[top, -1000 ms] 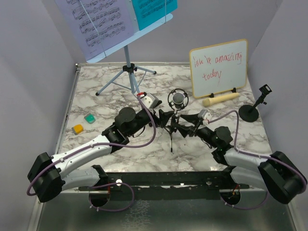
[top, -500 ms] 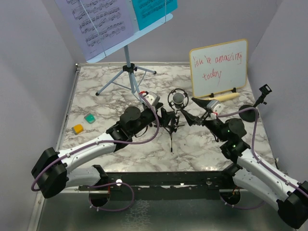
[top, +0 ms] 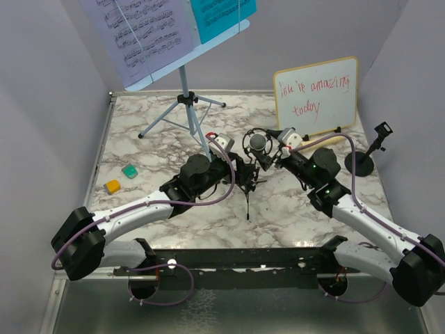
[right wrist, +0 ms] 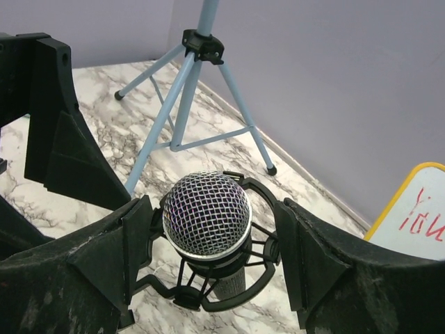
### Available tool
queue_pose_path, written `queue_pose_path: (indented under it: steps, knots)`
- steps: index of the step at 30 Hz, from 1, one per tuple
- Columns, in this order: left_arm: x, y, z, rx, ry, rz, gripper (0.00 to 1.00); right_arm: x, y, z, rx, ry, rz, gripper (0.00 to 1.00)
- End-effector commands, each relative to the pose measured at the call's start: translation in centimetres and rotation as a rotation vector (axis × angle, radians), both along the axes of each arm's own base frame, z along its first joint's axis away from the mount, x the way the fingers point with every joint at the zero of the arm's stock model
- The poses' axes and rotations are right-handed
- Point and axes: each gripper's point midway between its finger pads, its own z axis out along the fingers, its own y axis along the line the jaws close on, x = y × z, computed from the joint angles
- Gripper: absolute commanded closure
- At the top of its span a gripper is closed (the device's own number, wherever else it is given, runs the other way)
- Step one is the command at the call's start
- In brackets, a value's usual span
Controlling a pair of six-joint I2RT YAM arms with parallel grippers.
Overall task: Pack up the instrument practice props
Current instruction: Remove the microphone from the microphone stand.
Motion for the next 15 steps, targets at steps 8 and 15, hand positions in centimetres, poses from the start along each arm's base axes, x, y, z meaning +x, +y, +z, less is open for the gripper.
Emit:
queue_pose_path:
  steps: [8,15]
  knots:
    - [0.4,-1.6,-1.2,-0.01,0.053,-0.007,0.22,1.8,1.3,0.0,-0.066,-0.023,0.01,0.25]
    - [0.6,-1.8,-1.7,-0.009,0.071,-0.005,0.23,1.5,1.6,0.2,-0.064,-0.017,0.034,0.35]
